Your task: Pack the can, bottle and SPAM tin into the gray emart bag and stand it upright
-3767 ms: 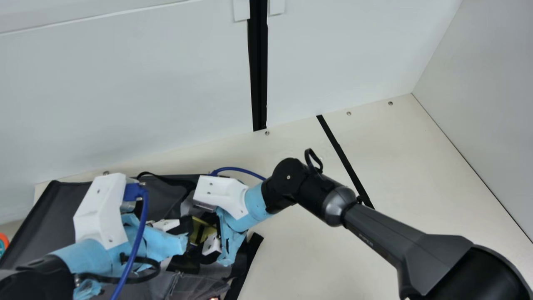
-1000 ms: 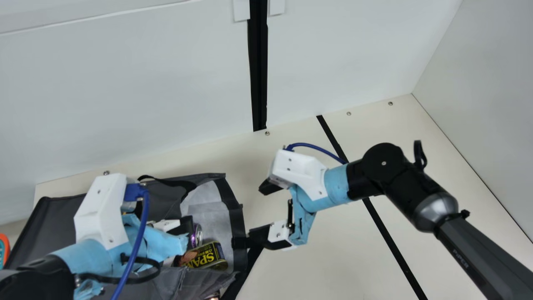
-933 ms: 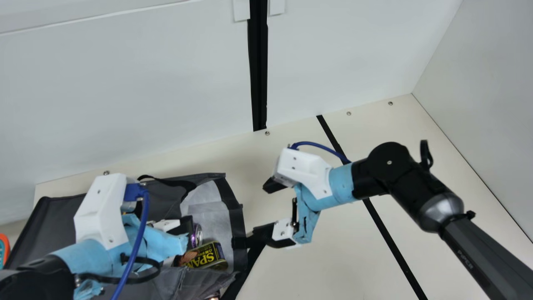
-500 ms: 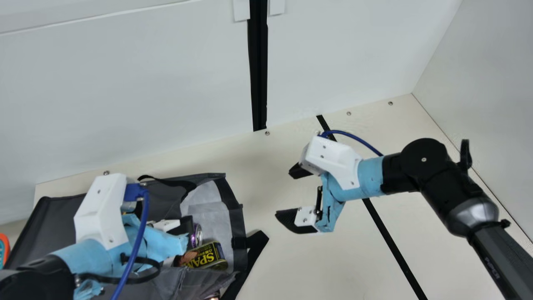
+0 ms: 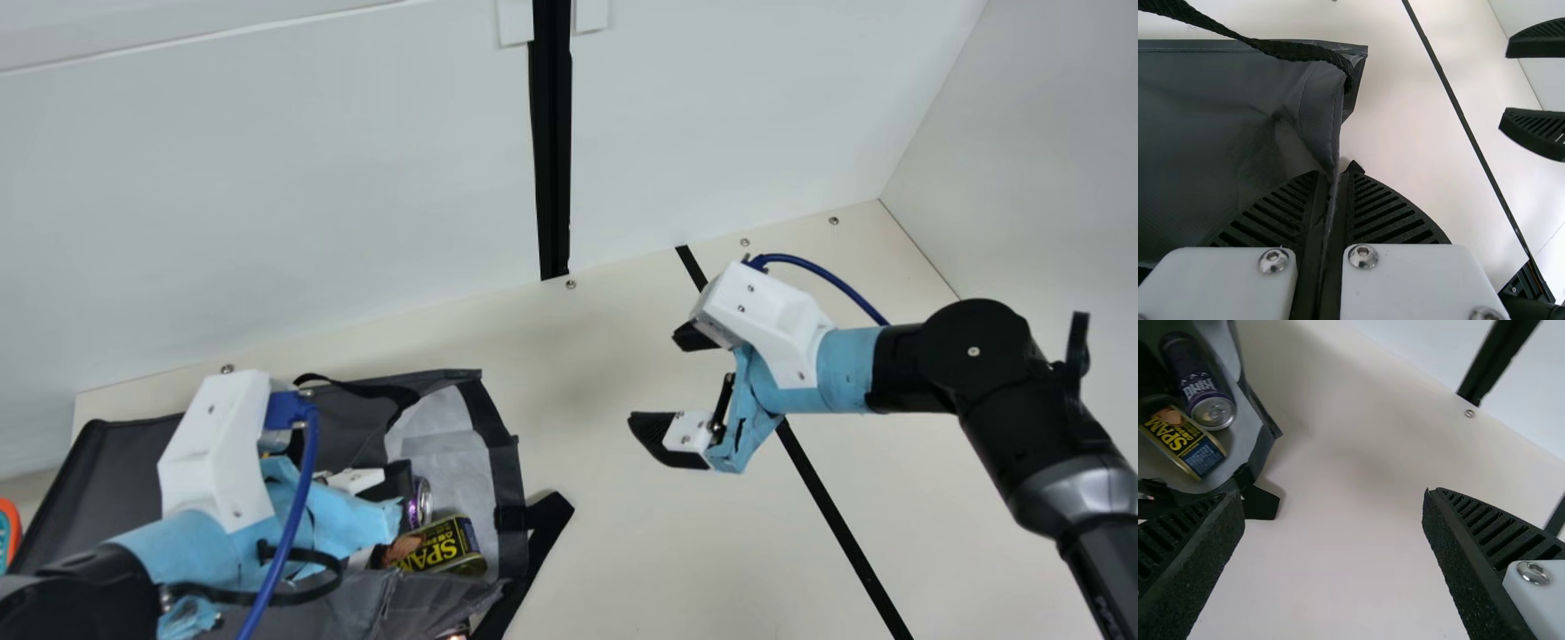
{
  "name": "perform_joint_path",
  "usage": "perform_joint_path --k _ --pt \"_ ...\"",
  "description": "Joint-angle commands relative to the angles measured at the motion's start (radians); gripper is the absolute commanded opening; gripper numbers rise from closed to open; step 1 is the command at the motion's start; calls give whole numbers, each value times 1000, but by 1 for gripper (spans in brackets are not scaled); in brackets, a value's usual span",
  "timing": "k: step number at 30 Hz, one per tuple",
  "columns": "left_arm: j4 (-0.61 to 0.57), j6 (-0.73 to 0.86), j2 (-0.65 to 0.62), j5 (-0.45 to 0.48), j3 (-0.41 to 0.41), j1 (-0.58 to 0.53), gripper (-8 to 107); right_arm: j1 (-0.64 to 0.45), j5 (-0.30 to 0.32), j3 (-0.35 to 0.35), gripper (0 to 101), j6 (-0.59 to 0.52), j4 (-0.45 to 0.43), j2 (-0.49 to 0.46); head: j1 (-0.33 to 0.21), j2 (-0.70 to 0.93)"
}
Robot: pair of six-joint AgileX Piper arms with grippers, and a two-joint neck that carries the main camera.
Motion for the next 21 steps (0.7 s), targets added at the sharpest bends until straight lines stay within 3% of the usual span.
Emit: perform_joint_path --k 1,21 --pt "0 0 0 0 0 0 -8 -11 -16 5 95 20 -12 -17 -23 -1" --pt "0 0 0 0 0 0 -8 -184 -124 1 95 286 -229 -159 -23 -1"
